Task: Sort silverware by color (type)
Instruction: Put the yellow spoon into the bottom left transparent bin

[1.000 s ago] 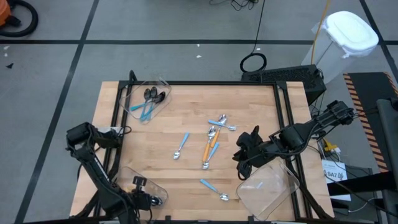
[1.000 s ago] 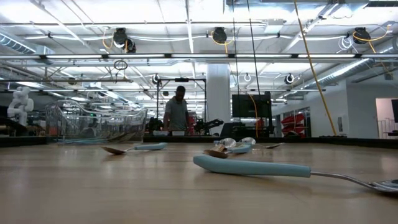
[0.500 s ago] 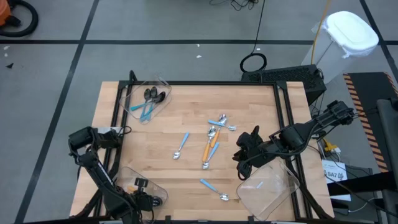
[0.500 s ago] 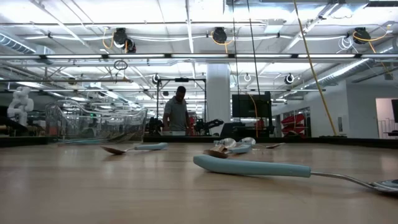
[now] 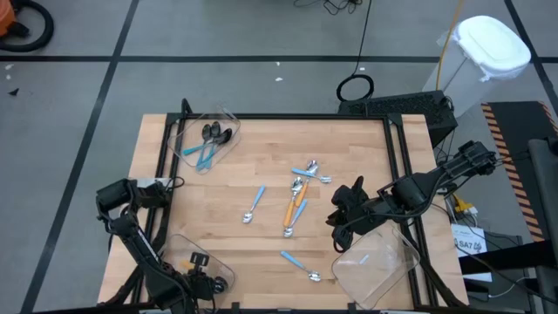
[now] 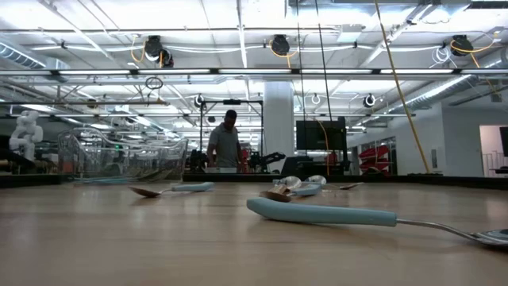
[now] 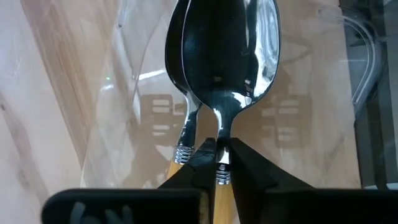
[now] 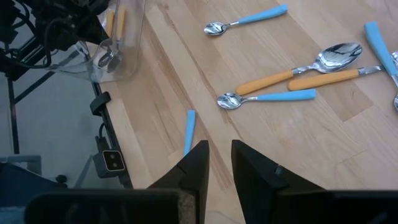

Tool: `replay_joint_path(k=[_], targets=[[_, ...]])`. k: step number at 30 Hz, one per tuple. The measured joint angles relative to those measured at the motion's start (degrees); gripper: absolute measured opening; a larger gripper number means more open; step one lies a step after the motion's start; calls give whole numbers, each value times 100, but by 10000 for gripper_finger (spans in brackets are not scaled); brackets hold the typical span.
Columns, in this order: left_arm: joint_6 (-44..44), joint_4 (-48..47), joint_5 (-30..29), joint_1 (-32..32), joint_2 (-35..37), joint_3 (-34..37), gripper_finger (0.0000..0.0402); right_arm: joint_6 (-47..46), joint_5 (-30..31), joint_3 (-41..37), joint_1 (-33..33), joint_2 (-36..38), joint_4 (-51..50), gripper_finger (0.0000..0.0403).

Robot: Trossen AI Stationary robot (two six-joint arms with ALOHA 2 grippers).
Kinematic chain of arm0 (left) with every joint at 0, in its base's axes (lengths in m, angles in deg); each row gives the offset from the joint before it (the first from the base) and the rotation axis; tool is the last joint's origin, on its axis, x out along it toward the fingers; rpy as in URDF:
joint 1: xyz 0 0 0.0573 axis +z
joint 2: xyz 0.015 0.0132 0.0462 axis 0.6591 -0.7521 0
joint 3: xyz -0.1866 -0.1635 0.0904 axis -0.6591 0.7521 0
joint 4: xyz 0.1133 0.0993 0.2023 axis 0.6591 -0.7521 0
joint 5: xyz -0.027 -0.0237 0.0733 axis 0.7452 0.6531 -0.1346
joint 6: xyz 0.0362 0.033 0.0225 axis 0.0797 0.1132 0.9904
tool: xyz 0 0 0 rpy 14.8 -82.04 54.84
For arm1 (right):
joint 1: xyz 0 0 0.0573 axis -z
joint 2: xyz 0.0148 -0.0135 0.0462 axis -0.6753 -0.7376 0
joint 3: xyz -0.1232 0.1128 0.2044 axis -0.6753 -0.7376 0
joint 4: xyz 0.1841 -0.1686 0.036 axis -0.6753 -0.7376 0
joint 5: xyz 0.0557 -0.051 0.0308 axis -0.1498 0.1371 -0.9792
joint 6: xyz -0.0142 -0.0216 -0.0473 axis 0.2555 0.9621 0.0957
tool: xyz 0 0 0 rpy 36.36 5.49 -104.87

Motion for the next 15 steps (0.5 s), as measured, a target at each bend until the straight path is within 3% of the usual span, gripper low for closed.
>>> replay_joint_path(k=[5,15], targets=[[-15,-4,-13,2,-2,4,57,32,4,0,2,0,-1,66],[46,-380,-109,157,-19,-204,63,68,9,0,4,0,-3,66]])
